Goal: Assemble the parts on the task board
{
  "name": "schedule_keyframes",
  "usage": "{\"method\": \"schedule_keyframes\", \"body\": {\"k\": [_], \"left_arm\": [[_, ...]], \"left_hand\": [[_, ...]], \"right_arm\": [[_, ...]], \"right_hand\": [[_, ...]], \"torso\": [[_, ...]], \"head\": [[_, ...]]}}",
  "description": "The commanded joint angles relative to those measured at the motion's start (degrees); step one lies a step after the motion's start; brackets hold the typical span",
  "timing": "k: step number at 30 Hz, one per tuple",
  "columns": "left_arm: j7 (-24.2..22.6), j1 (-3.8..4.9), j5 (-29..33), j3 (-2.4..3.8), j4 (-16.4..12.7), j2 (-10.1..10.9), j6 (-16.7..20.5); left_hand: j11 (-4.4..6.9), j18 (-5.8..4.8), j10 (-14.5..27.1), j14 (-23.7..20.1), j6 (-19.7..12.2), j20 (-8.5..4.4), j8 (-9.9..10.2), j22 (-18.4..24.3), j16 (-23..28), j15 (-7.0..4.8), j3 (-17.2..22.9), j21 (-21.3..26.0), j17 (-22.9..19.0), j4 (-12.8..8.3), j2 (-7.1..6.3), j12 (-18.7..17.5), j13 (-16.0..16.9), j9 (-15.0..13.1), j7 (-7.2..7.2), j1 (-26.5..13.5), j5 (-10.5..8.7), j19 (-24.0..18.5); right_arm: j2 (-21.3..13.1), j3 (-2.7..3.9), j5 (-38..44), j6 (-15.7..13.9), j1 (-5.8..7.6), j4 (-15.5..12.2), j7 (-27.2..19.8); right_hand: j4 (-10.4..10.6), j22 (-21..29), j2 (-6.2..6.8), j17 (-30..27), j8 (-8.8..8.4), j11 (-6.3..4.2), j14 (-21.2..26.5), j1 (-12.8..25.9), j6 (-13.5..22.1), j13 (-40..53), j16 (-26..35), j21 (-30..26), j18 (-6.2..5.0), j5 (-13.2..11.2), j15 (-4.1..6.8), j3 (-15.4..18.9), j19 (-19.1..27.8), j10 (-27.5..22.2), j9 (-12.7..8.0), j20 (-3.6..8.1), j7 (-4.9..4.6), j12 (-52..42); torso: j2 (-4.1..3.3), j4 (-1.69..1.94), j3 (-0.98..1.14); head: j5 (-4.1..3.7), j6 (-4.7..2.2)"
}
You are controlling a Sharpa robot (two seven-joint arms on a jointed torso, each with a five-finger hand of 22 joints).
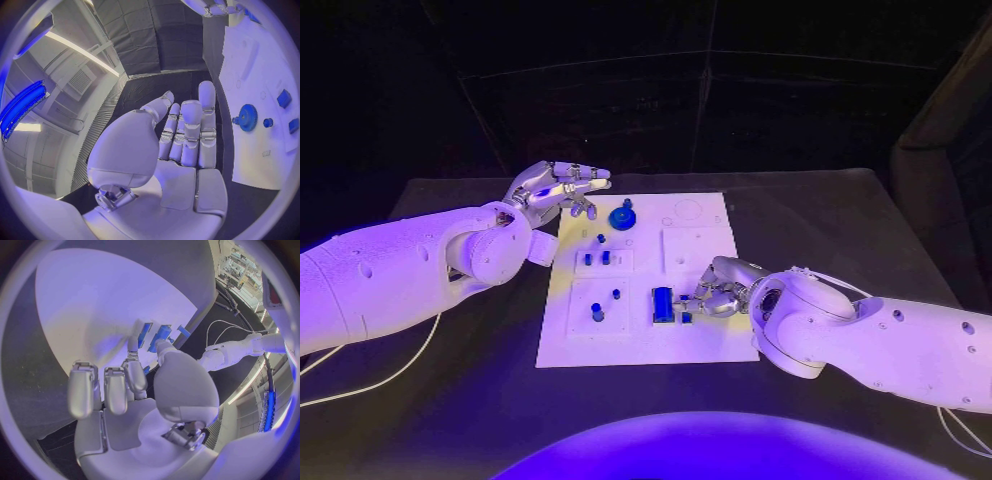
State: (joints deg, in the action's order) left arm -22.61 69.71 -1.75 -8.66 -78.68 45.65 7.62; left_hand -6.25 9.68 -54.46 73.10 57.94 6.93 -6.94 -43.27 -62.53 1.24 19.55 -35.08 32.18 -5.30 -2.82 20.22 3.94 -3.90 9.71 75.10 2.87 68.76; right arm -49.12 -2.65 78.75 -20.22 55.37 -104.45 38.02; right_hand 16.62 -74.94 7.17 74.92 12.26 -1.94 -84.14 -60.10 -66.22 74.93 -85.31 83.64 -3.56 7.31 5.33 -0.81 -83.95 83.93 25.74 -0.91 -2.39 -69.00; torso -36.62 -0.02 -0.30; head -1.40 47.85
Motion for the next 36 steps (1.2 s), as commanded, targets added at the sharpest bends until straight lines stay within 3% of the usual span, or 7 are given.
{"method": "schedule_keyframes", "body": {"k": [1, 17, 22, 27, 30, 33, 36], "left_arm": [[-0.03, 0.08, 0.13, 0.04, -0.11, -0.05, -0.75], [-0.02, 0.08, 0.13, 0.04, -0.14, 0.00, -0.80], [-0.69, 0.08, 0.13, 0.04, 0.08, 0.02, -0.35], [-1.86, 0.07, 0.58, 0.04, 0.54, -0.04, 0.35], [-2.77, 0.07, 1.79, 0.03, 1.19, -0.20, 0.73], [-3.65, 0.07, 3.16, 0.03, 2.61, -0.68, 0.64], [-4.34, 0.07, 5.07, 0.04, 4.62, -1.53, 0.46]], "left_hand": [[-0.14, 0.76, 0.46, -0.53, -0.61, 0.03, -0.25, 0.06, -0.11, 0.06, -0.10, 0.26, -0.10, -0.38, 0.25, 0.24, -0.08, 0.05, 0.12, -0.11, 0.18, 0.18], [-0.16, 0.76, 0.53, -0.53, -0.67, 0.04, -0.23, 0.07, -0.13, 0.08, -0.12, 0.27, -0.09, -0.39, 0.23, 0.24, -0.09, 0.06, 0.12, -0.13, 0.18, 0.18], [-0.15, 0.76, 0.52, -0.59, -0.65, 0.05, -0.26, 0.07, -0.06, 0.09, -0.10, 0.29, -0.27, -0.39, 0.32, 0.30, -0.08, 0.05, 0.10, -0.13, 0.19, 0.18], [0.14, 0.78, -0.38, -2.25, -0.07, 0.10, -0.75, 0.34, 1.51, 0.04, -0.87, 0.85, -3.20, 0.05, 0.23, 1.24, 0.09, -0.06, -0.25, -1.09, 0.09, -0.40], [0.41, 0.71, -1.69, -6.17, 0.33, 0.24, -1.10, 1.50, 5.25, -0.06, -1.83, 3.05, -6.63, 0.24, 0.12, 1.99, 0.06, -0.05, -0.40, -1.53, 0.04, -2.89], [0.24, 0.49, -3.96, -12.59, 0.88, 0.90, -1.39, 4.74, 13.97, 0.85, -2.57, 8.60, -10.71, 0.57, 0.20, 1.37, -0.31, 0.00, -0.24, -1.83, 0.21, -8.74], [-0.56, -0.07, -5.08, -17.38, 0.81, 2.31, -1.02, 8.77, 24.07, 2.59, -2.70, 14.85, -15.19, 1.22, 0.41, -1.11, -0.46, 0.09, 0.19, -2.30, 0.37, -14.85]], "right_arm": [[0.08, 0.02, 0.69, -1.21, 0.07, -0.13, -0.20], [-2.01, 0.02, 1.47, -3.52, 0.08, -1.33, -3.01], [-4.56, 0.05, -7.05, -8.12, 0.18, -1.03, -13.93], [-5.95, 0.07, -27.98, -9.49, 2.17, 3.19, -32.28], [-5.63, 0.08, -41.18, -7.78, 3.88, 7.56, -42.31], [-4.24, 0.09, -52.20, -5.13, 5.39, 13.20, -50.37], [-2.16, 0.11, -59.33, -2.88, 6.18, 18.69, -55.37]], "right_hand": [[0.19, -3.21, -0.21, 6.54, -0.37, 0.25, -4.14, 1.11, 0.12, 0.81, 0.46, -0.21, 0.99, -2.52, -0.03, 3.55, -1.42, -0.27, 0.21, -0.12, -0.17, 0.47], [-1.77, -3.20, -4.18, 6.46, -0.86, 0.28, -4.14, -6.21, 0.11, 0.97, 0.59, -0.32, 0.97, 2.39, -0.04, 6.00, -1.40, -0.30, 0.79, -0.11, -0.19, 0.74], [-3.54, -0.56, -4.45, 3.78, -3.26, 1.40, -3.50, -10.75, 3.84, -1.56, 2.41, -1.97, 0.46, 8.00, -0.86, 6.08, -0.20, -2.08, -0.12, -0.65, -1.66, 4.97], [-6.28, 15.35, -6.03, -10.09, -6.05, 2.81, 0.32, -17.41, 7.21, -16.11, 13.14, -12.73, -2.77, 9.60, -2.02, 5.35, 6.88, -11.23, -2.36, -1.86, -3.41, 27.28], [-7.49, 39.94, -7.47, -35.14, -7.76, 4.44, 10.35, -21.90, 8.75, -28.57, 37.86, -33.58, -7.03, 7.45, -3.66, 3.37, 19.55, -18.69, -4.13, -2.84, -4.86, 43.94], [-7.34, 48.71, -7.67, -44.80, -8.73, 7.79, 16.23, -25.30, 9.35, -43.08, 54.41, -46.79, -6.54, 5.39, -5.63, 0.86, 24.51, -21.09, -6.59, -5.77, -6.86, 57.37], [-7.18, 54.65, -6.79, -51.19, -8.63, 8.16, 21.15, -26.55, 9.97, -50.77, 64.77, -55.87, -6.82, 4.80, -8.90, -0.42, 28.12, -21.22, -8.70, -7.61, -7.85, 62.35]], "torso": [[-0.02, -0.02, 0.03], [0.11, -0.03, 0.05], [0.35, -0.10, 0.10], [0.76, 0.02, -0.14], [1.29, 0.01, -0.19], [1.95, -0.06, -0.36], [2.82, -0.16, -0.57]], "head": [[-0.10, -0.04], [-0.37, -0.18], [-0.58, -0.73], [-1.09, -1.33], [-1.32, -1.92], [-1.64, -2.57], [-1.72, -3.20]]}}
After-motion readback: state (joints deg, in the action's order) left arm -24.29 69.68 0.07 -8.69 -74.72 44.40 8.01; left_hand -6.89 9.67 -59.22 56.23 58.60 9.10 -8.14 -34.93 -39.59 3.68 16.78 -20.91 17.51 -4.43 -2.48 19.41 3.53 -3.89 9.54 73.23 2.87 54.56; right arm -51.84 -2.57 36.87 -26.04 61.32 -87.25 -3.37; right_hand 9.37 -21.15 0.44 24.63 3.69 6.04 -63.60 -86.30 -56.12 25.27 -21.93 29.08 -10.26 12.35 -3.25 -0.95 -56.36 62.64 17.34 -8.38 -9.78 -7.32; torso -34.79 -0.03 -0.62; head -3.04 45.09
